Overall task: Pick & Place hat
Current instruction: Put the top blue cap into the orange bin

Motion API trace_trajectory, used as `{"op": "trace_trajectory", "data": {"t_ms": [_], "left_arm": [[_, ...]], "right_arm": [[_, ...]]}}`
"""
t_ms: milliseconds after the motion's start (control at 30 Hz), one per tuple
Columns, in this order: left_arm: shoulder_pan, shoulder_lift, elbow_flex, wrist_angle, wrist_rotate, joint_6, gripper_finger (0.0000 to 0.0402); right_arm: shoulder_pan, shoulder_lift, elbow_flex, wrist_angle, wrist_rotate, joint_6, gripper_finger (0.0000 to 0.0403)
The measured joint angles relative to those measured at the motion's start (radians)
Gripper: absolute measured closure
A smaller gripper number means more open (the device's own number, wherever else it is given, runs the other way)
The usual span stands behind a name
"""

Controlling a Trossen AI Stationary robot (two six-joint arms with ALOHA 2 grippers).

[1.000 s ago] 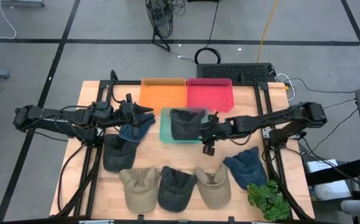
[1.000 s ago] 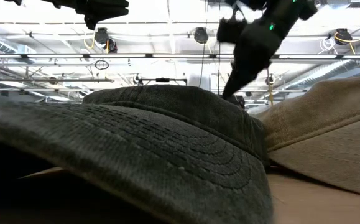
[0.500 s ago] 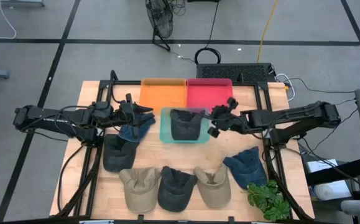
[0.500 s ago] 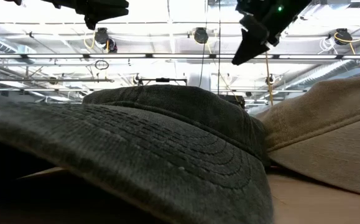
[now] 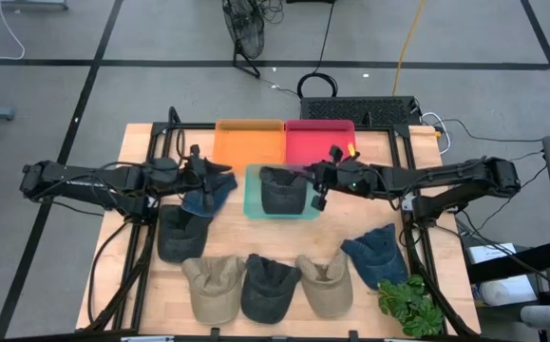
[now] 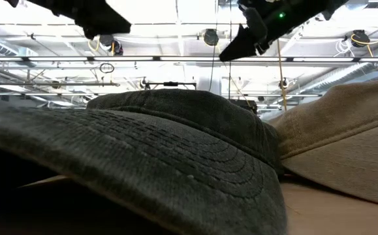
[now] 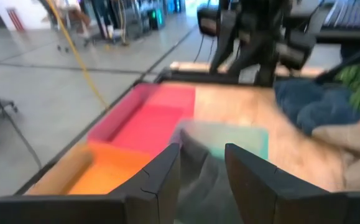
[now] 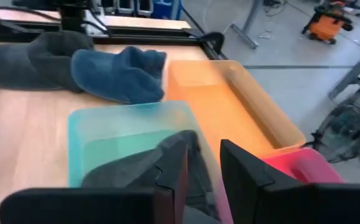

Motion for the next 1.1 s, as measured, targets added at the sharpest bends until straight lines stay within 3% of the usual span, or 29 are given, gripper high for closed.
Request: {"op": "trace_trajectory", "data": {"t_ms": [267,433,567,667,900,1100], "left_arm": [[0.008,0.034,0.000,-0.026,0.037,0.034,0.0261],[0.010,0.109,0.000,0.006,-0.089,-0.185,0.0261],[0.012,0.170,0.015,0.038,-0.054,-0.196,0.0261],[0.031,0.186,0.121,-0.168,-0.008,-0.126,0.0261],[0.085,0.313,0.494,-0.883,0.017,-0.224,0.0261],[0.141,0.441,0.593,-1.172,0.118,-0.223,0.0261]], "right_arm": [[-0.035,-0.024,-0.054,-0.006,0.004,-0.161,0.0346],[-0.041,-0.103,-0.081,0.043,0.008,-0.183,0.0352],[-0.041,-0.187,-0.111,0.047,0.007,-0.201,0.0353],[-0.041,-0.255,-0.149,0.061,0.007,-0.210,0.0353],[-0.041,-0.391,-0.248,0.116,0.004,-0.205,0.0353],[-0.040,-0.447,-0.372,0.334,0.002,-0.206,0.0353]]}}
